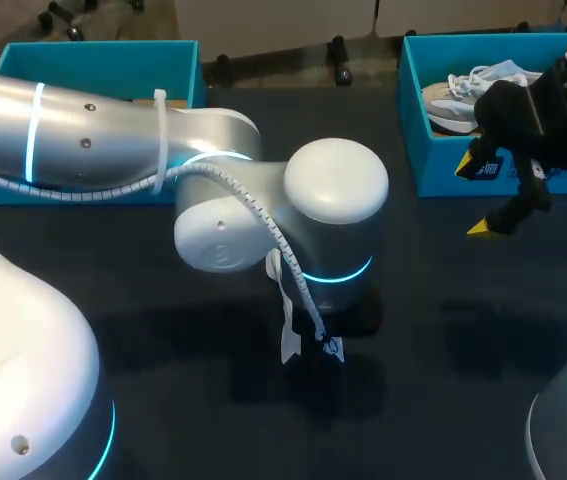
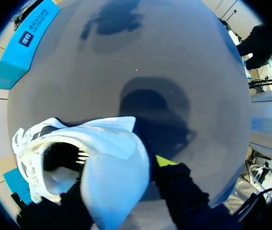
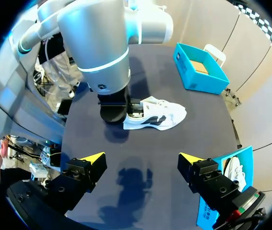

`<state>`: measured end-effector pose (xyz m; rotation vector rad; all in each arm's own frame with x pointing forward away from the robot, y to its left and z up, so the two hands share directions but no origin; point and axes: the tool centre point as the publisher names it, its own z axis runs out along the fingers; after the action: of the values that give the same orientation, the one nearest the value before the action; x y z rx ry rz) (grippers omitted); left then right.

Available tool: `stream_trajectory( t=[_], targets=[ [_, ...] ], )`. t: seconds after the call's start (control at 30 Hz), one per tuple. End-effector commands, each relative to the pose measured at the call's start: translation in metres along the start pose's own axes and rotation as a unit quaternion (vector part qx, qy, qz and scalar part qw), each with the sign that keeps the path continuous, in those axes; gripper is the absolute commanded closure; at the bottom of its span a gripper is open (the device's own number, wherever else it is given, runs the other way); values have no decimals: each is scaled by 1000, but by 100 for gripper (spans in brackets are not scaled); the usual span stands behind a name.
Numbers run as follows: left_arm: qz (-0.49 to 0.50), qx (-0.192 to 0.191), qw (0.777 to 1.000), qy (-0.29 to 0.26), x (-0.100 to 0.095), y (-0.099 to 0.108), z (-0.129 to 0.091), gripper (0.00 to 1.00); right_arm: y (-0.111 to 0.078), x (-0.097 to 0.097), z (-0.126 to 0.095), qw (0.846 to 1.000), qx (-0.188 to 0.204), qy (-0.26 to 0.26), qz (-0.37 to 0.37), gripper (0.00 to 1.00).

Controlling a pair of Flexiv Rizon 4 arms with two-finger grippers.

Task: Take the shoe out of the shoebox, open the shoe tongue, remove and reinsert the insole, then place the shoe into the shoebox

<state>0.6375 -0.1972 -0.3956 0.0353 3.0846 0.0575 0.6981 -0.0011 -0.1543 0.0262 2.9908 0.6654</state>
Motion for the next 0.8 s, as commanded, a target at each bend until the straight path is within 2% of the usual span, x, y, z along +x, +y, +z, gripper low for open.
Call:
stream_trajectory(
  t=[0.03, 0.37, 0.63, 0.8],
  targets=[
    [3, -3, 1000, 6, -2, 0, 0, 100, 1, -2, 2, 1000, 2, 1, 0, 0],
    [19, -15, 999, 36, -2, 11, -14, 100, 1, -2, 2, 1000, 2, 1, 0, 0],
    [38, -31, 998, 28, -4, 15, -48, 100, 1, -2, 2, 1000, 2, 1, 0, 0],
    [41, -35, 998, 32, -12, 20, -74, 100, 1, -2, 2, 1000, 2, 1, 0, 0]
  ],
)
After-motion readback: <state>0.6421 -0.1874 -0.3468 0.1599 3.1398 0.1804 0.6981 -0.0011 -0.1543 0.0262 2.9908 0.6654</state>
